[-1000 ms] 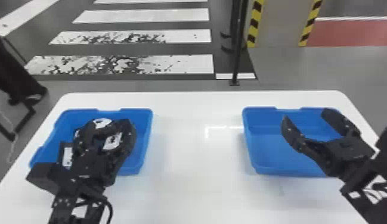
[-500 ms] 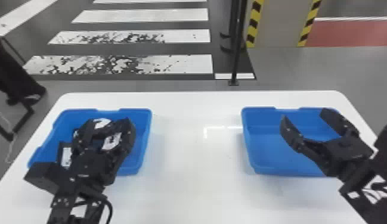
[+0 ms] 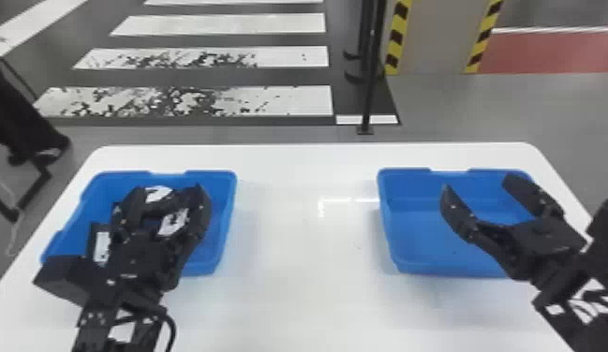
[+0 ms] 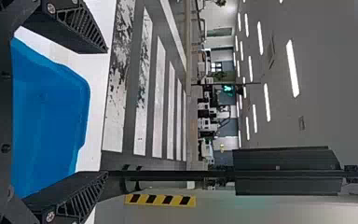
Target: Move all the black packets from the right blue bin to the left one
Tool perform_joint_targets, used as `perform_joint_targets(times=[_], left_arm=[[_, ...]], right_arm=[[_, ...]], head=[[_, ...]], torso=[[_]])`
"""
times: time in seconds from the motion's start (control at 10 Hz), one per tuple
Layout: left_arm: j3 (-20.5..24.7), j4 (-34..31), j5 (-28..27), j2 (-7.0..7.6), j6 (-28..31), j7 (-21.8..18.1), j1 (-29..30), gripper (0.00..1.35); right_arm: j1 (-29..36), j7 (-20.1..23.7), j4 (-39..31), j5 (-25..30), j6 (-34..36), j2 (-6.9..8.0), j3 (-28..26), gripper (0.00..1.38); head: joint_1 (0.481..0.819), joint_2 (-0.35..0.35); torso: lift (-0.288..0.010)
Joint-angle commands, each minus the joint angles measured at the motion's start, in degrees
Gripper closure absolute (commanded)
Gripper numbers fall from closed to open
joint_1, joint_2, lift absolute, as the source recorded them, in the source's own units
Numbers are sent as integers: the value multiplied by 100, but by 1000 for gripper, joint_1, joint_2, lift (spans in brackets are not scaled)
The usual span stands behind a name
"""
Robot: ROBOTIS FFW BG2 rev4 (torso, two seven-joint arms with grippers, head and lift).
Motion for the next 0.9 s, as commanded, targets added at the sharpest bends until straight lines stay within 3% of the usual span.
perform_joint_targets(times=[0.0,0.8], left_arm=[[-10,0,10,-7,-18,-2,0,217],[-44,0,44,20,-103,-2,-28,217]], right_arm=[[-7,0,14,-11,0,6,0,99],[-21,0,56,-34,-71,-11,0,99]], head=[[695,41],[695,36]], torso=[[-168],[-168]])
